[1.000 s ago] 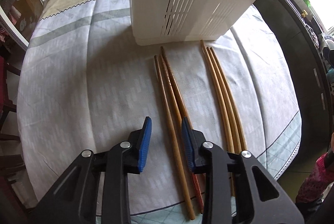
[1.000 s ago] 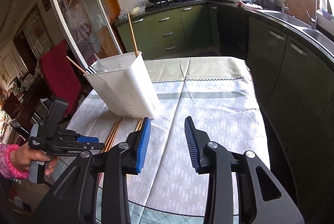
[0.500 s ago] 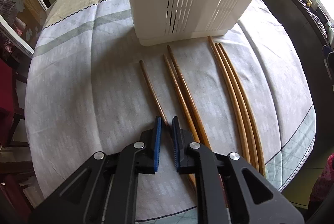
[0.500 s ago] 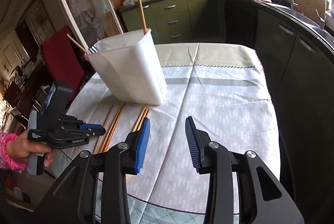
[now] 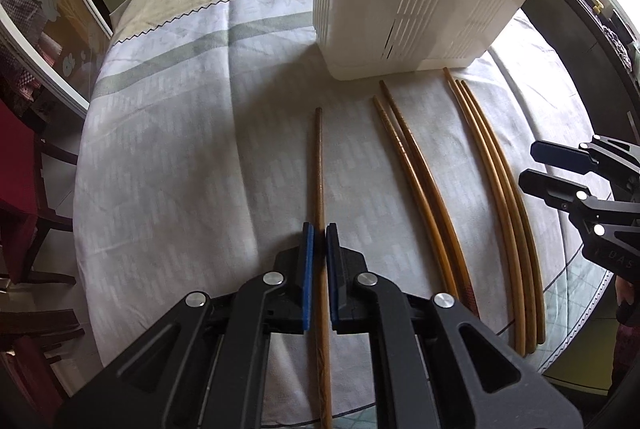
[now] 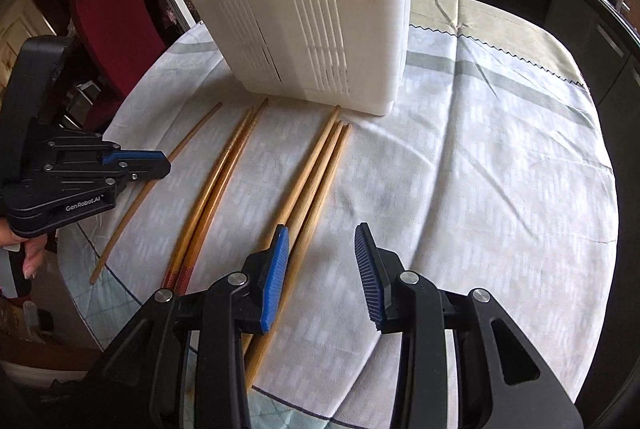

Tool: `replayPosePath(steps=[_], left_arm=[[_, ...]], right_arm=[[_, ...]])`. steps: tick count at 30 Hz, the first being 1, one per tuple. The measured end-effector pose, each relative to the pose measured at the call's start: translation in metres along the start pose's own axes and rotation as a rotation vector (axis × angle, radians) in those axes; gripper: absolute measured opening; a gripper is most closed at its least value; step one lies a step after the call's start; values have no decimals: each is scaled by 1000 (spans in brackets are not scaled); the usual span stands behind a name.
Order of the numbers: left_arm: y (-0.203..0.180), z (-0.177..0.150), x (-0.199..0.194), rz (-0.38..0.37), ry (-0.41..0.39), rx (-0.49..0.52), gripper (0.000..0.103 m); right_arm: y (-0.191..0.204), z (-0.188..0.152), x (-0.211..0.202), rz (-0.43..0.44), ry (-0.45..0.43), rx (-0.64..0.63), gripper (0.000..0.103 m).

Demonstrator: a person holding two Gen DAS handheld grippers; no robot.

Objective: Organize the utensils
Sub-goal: 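Lower the right gripper onto a wooden chopstick and close it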

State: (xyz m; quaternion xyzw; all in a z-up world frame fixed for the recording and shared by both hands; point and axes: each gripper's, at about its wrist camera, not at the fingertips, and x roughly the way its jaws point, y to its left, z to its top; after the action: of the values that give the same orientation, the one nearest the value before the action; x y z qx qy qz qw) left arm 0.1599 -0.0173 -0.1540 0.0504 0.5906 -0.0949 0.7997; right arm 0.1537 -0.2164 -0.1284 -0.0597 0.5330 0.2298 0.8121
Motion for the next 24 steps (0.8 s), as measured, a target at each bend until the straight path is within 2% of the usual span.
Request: replayPosePath(steps=[11,20,24], left_arm=[[21,-11,-7,-41,-10,-5,7],[16,-11,-7,-35,-9,3,7],[11,-10,-7,-24,-3,7,7]], right_arm=[[4,7,14,-71,35,-16,35],[10,11,19,-74,43,-35,35],[20,14,27,-98,61,-65,31]])
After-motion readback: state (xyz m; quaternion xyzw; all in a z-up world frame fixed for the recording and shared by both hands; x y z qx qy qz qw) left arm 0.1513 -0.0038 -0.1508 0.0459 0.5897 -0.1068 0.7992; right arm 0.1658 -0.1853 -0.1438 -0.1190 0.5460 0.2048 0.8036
